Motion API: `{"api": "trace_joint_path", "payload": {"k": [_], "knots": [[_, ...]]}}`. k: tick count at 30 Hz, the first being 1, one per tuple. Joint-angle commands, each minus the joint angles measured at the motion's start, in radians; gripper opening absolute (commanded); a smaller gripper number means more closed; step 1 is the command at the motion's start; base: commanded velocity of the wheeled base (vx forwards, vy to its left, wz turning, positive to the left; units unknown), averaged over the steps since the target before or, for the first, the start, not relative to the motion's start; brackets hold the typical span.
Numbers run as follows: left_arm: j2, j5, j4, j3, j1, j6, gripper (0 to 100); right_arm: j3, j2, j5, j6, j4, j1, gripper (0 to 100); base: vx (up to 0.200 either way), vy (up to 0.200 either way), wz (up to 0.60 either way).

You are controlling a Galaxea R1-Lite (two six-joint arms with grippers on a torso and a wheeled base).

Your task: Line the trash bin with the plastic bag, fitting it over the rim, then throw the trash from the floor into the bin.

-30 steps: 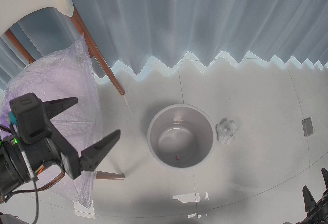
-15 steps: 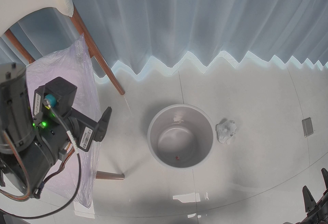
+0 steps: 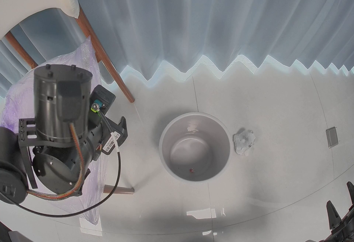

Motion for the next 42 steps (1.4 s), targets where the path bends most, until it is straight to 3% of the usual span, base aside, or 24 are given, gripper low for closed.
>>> {"api": "trace_joint_path", "payload": {"k": [1, 35, 36, 42], "knots": [[0.040, 0.001, 0.014, -0.006, 0.037, 0.002, 100, 0.018, -0.017, 0.001, 0.000, 0.000, -0.001, 100, 0.000, 0.000, 0.00], [0.052, -0.002, 0.030, 0.079, 0.065, 0.014, 100, 0.018, -0.017, 0.007, -0.004, 0.000, 0.000, 100, 0.000, 0.000, 0.00], [0.052, -0.002, 0.028, 0.082, 0.065, 0.014, 0, 0.018, -0.017, 0.007, -0.004, 0.000, 0.000, 100, 0.000, 0.000, 0.00], [0.046, -0.005, 0.027, 0.112, 0.080, 0.011, 0, 0.018, -0.017, 0.007, -0.004, 0.000, 0.000, 100, 0.000, 0.000, 0.00]]}}
